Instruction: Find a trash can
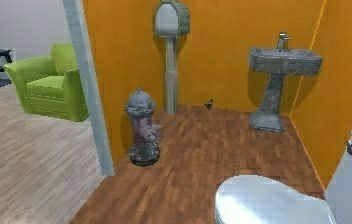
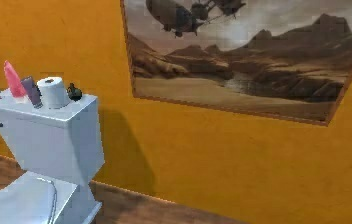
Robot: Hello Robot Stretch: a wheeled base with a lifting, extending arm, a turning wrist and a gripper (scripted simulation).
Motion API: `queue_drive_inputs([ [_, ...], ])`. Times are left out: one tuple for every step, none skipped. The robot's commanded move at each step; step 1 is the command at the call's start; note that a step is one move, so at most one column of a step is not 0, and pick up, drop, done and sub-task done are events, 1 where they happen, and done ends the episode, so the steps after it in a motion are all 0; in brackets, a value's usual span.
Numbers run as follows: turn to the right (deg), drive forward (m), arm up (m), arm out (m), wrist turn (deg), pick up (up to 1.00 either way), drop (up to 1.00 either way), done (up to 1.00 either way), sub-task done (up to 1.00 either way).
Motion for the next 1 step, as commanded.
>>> queue_drive_inputs([
  [-15.0,0.00,0.00,0.00,0.0,0.00,0.00,0.00,0.00],
])
